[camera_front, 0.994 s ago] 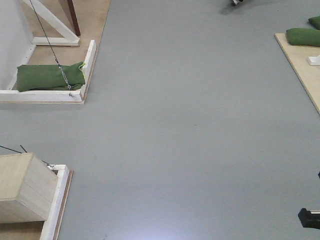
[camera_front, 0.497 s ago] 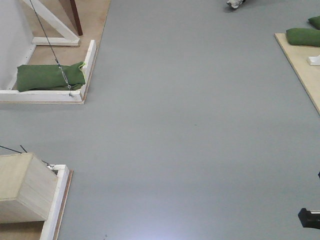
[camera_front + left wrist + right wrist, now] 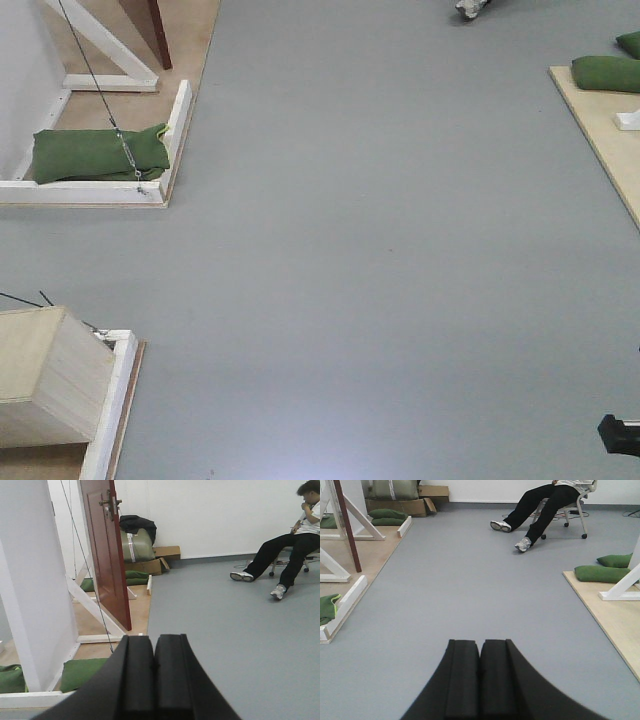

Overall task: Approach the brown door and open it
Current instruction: 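Drive the base forward toward the brown wooden door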

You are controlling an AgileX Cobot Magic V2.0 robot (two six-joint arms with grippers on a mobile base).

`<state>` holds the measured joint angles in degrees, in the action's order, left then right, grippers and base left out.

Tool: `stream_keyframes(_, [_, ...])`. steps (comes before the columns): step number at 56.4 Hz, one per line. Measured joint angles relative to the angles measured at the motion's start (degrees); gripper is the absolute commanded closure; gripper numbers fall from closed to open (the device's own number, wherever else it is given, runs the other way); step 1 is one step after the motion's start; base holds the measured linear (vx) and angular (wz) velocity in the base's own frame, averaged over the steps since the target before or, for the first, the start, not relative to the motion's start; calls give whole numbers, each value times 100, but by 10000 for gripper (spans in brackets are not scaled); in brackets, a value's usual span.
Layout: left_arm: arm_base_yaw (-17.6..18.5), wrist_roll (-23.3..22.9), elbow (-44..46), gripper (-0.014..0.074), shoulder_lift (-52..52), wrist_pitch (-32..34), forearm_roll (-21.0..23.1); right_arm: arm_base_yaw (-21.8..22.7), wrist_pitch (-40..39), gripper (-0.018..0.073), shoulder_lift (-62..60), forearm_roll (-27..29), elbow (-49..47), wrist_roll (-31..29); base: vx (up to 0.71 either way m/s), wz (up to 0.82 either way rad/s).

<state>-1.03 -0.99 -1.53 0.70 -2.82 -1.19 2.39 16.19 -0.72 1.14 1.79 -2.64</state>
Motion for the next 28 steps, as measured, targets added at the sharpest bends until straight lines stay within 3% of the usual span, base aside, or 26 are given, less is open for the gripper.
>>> stream_keyframes(28, [0, 0, 0, 603, 0, 0, 0, 0, 6, 559, 0, 0, 0, 0, 9, 1])
